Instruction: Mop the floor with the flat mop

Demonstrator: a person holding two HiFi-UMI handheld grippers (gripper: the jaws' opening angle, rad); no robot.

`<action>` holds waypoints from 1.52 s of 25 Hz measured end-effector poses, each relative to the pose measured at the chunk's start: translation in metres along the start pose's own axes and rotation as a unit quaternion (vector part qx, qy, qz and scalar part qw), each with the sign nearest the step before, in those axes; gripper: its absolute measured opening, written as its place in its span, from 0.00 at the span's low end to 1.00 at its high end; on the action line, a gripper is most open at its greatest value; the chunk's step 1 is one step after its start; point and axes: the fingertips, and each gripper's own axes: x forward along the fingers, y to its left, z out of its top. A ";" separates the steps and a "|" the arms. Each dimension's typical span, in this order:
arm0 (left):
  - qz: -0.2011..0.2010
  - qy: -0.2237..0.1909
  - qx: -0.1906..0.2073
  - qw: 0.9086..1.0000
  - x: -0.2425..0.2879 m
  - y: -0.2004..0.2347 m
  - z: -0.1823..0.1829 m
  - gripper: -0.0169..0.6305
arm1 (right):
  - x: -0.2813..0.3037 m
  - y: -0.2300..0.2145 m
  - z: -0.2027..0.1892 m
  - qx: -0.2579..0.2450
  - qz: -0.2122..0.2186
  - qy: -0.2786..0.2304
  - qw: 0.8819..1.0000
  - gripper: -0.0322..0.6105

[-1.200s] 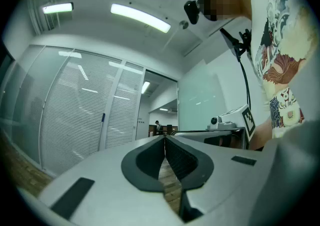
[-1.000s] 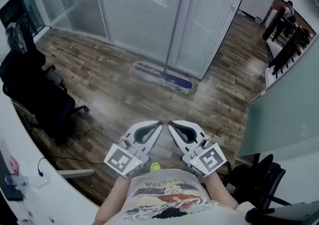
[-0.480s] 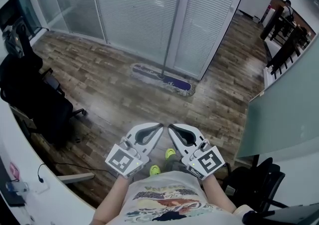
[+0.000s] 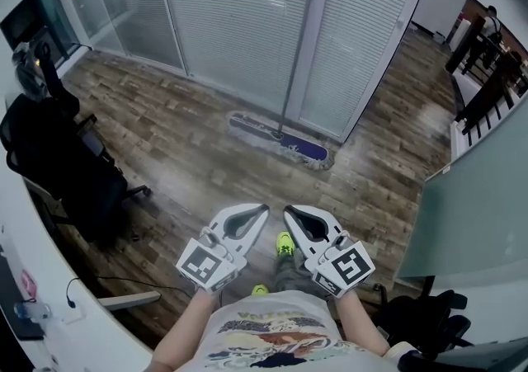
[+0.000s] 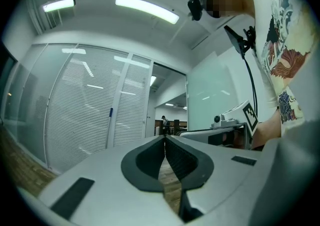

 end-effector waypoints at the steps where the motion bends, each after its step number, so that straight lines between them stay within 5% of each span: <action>1: -0.002 0.001 0.003 1.000 0.010 0.006 0.000 0.05 | 0.006 -0.010 0.001 0.006 0.006 -0.002 1.000 0.09; 9: 0.002 0.024 0.008 1.000 0.108 0.067 0.002 0.05 | 0.055 -0.108 0.002 0.015 0.051 0.008 0.999 0.09; 26: -0.015 0.011 0.036 0.999 0.313 0.163 0.008 0.05 | 0.123 -0.327 0.034 -0.114 0.063 -0.032 0.991 0.09; 38: -0.030 0.027 0.003 0.999 0.377 0.231 -0.009 0.05 | 0.170 -0.418 0.032 -0.041 0.023 -0.033 0.998 0.09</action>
